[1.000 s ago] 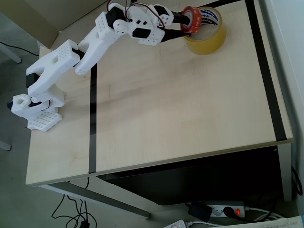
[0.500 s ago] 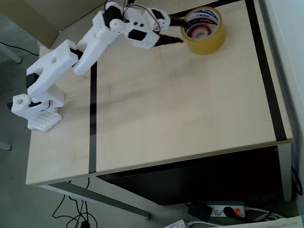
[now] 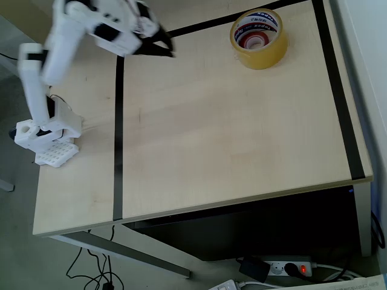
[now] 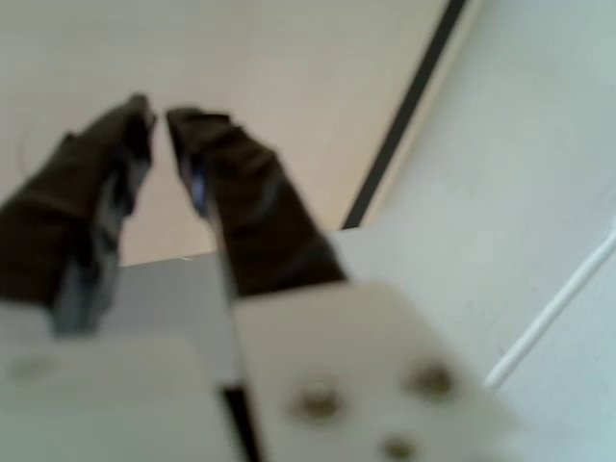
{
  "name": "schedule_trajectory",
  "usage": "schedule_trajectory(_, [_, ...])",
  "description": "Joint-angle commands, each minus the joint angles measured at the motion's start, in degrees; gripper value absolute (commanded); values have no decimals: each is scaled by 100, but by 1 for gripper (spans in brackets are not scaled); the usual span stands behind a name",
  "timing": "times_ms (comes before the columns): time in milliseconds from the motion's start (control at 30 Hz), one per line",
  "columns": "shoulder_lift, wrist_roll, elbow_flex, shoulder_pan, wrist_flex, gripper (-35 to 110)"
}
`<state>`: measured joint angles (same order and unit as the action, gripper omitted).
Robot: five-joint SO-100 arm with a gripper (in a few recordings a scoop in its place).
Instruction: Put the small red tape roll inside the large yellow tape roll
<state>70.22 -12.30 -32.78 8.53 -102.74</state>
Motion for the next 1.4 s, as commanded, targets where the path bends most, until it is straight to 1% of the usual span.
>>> schedule_trajectory(0, [2602, 35, -1758, 448, -88, 0])
schedule_trajectory(167, [4131, 44, -3542, 721, -35, 0])
schedule_trajectory(267, [5071, 44, -4623, 571, 167, 0])
schedule_trajectory(333, [5941, 53, -5730, 369, 615, 0])
schedule_trajectory(500, [8402, 53, -8956, -167, 2136, 0])
schedule_trajectory(567, [9404, 53, -10028, -378, 2751, 0])
schedule_trajectory(633, [10459, 53, -10898, -501, 3094, 0])
schedule_trajectory(733, [11417, 62, -11232, -624, 3182, 0])
schedule_trajectory(900, [10837, 70, -11487, -879, 3226, 0])
schedule_trajectory(1067, [11268, 264, -12454, -940, 3647, 0])
schedule_trajectory(1167, [12067, 413, -13104, -1143, 3472, 0])
schedule_trajectory(1367, [12076, 703, -13509, -1028, 2918, 0])
